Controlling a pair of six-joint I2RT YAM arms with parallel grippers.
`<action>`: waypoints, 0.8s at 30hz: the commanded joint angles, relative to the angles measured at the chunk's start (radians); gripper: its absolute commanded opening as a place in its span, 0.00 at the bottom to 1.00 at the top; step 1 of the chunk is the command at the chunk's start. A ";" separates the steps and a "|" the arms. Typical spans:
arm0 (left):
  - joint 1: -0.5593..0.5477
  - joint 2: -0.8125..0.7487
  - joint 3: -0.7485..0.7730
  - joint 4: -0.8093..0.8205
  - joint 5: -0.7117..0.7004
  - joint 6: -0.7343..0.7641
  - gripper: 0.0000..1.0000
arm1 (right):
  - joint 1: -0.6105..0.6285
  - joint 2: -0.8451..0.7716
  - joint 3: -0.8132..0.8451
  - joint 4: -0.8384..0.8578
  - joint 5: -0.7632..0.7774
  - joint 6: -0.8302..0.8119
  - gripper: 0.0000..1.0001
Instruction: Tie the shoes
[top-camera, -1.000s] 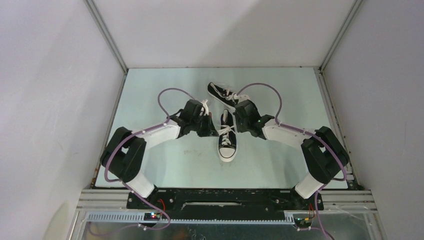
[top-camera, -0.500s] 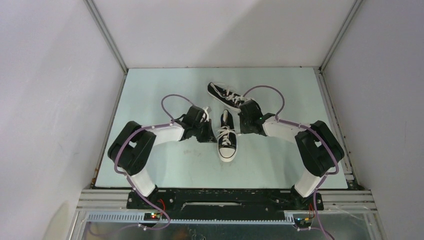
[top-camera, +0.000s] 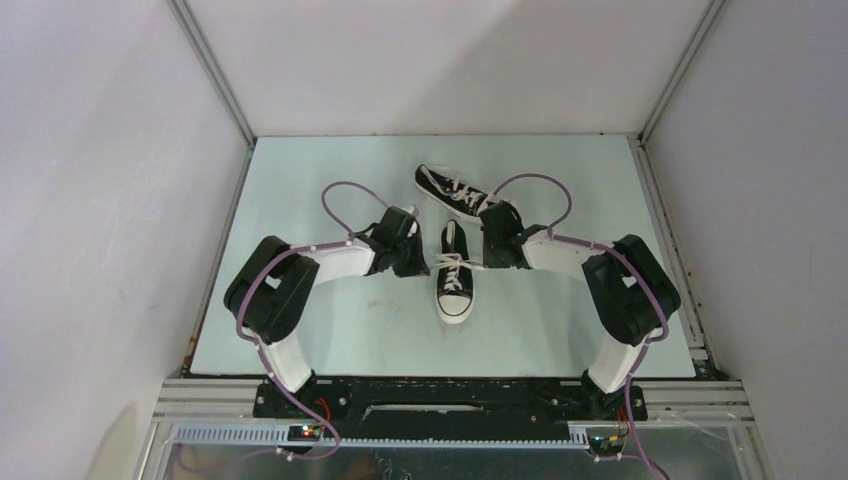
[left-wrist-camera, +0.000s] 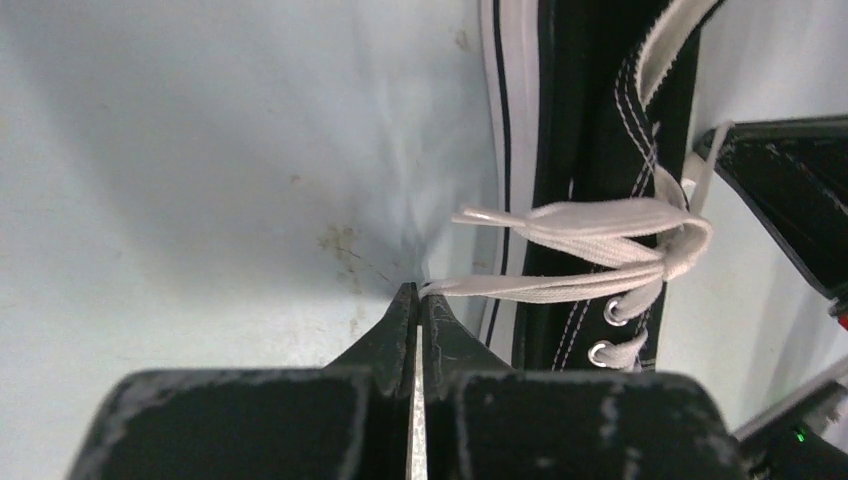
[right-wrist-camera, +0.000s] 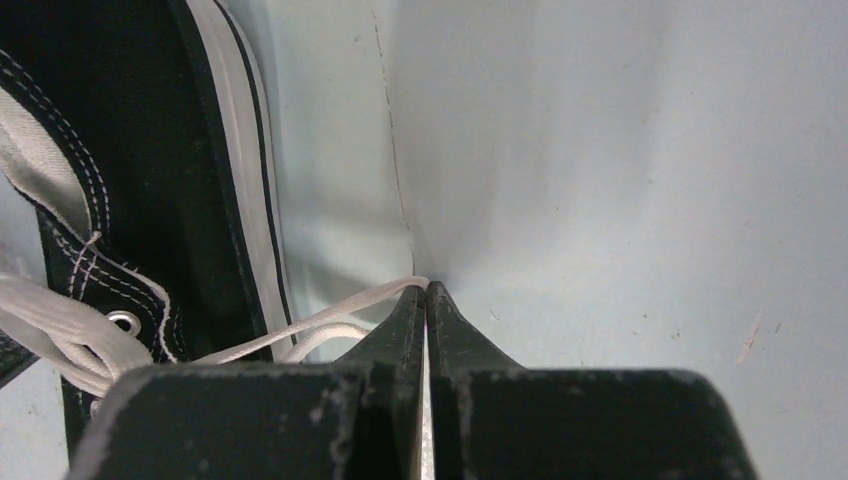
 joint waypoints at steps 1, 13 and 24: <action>0.007 0.036 0.000 -0.191 -0.250 0.013 0.00 | 0.001 0.038 0.039 -0.095 0.174 0.042 0.00; -0.012 0.057 0.046 -0.305 -0.359 0.009 0.00 | 0.024 0.086 0.102 -0.192 0.335 0.090 0.00; -0.041 0.083 0.075 -0.354 -0.428 -0.002 0.00 | 0.051 0.096 0.132 -0.265 0.478 0.125 0.00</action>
